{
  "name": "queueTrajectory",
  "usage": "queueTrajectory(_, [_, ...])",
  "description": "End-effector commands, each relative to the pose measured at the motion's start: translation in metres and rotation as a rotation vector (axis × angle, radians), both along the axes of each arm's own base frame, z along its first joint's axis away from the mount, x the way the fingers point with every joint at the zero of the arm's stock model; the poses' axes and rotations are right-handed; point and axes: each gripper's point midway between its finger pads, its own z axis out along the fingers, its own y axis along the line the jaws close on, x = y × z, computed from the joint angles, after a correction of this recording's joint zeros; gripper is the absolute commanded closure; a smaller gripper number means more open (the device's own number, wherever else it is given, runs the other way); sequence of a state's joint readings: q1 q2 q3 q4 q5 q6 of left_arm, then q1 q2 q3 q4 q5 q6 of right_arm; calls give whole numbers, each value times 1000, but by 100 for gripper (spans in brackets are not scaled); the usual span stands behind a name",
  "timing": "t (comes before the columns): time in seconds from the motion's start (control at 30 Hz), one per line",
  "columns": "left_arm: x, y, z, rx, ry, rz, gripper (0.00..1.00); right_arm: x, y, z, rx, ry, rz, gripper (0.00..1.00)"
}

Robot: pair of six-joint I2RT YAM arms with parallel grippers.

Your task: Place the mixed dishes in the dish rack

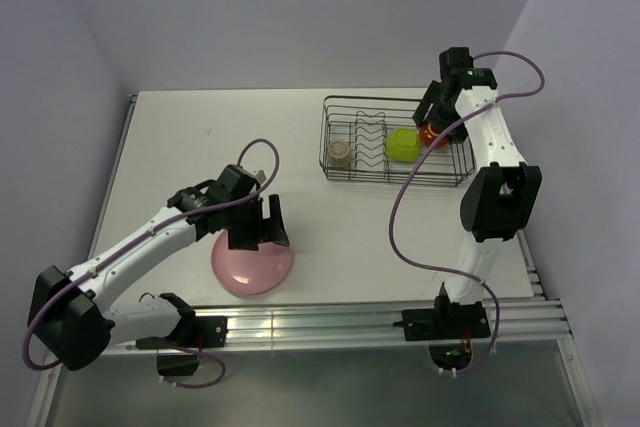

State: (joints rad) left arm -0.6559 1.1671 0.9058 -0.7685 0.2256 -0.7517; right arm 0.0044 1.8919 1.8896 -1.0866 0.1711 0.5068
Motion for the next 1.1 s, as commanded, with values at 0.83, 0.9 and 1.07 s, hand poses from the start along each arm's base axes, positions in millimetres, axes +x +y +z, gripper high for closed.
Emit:
queueTrajectory(0.83, [-18,-5,-36,226,60,-15,12,11,-38,-100,-75,172,-44,100])
queueTrajectory(0.9, [-19,-3,-36,231,62,-10,12,9,-38,-106,-76,187,-41,100])
queueTrajectory(1.07, [-22,1,-41,258,73,3,12,5,-38,-120,-81,218,-31,100])
